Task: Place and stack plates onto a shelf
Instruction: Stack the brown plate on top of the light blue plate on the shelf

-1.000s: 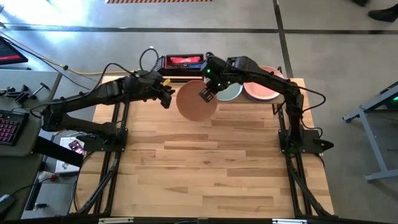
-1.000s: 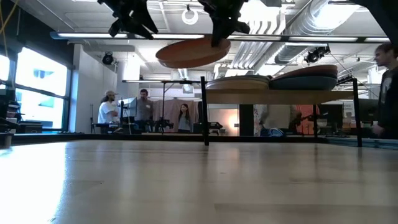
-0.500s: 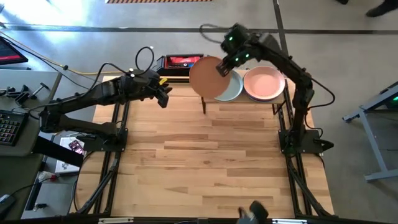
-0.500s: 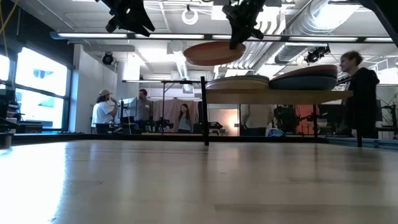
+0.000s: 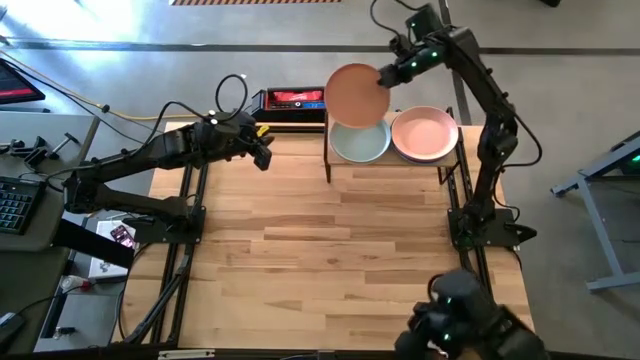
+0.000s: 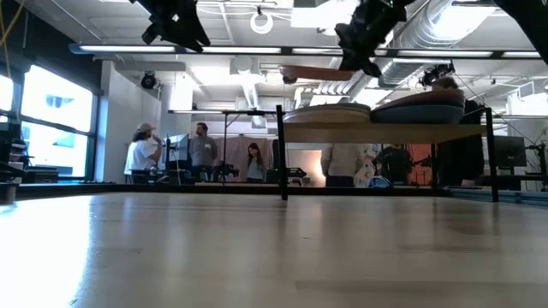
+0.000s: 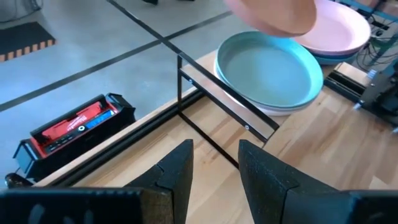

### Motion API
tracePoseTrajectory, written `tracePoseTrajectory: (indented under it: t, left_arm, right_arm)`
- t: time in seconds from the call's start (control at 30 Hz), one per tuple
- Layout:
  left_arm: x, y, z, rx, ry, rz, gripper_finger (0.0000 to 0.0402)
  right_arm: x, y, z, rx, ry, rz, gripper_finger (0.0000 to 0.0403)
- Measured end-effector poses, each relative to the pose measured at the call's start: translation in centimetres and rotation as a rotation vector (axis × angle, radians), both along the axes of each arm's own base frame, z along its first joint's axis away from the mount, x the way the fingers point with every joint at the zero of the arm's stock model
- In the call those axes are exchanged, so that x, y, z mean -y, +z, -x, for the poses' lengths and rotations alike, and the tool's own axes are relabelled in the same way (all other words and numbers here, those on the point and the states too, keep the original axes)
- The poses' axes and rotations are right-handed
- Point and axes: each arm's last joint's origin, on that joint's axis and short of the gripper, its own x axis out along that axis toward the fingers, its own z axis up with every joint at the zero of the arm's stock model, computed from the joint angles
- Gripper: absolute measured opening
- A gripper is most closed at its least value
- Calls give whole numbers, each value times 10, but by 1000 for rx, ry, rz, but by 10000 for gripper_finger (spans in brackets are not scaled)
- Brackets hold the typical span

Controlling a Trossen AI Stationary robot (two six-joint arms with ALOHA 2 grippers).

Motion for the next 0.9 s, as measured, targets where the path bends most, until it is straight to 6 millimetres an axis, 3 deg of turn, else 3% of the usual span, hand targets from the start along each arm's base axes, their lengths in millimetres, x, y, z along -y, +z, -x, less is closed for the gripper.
tracePoseTrajectory:
  t: [0.2, 0.47, 0.9]
  left_arm:
    - [-1, 0, 0, -5, 26, -15, 117]
    - [-1, 0, 1, -8, 43, -24, 117]
    - [-1, 0, 1, -43, 18, -62, 117]
  right_arm:
    - [20, -35, 15, 34, -30, -160, 0]
    - [19, -71, 12, -27, -16, -272, 0]
    - [3, -82, 0, -131, 21, -322, 0]
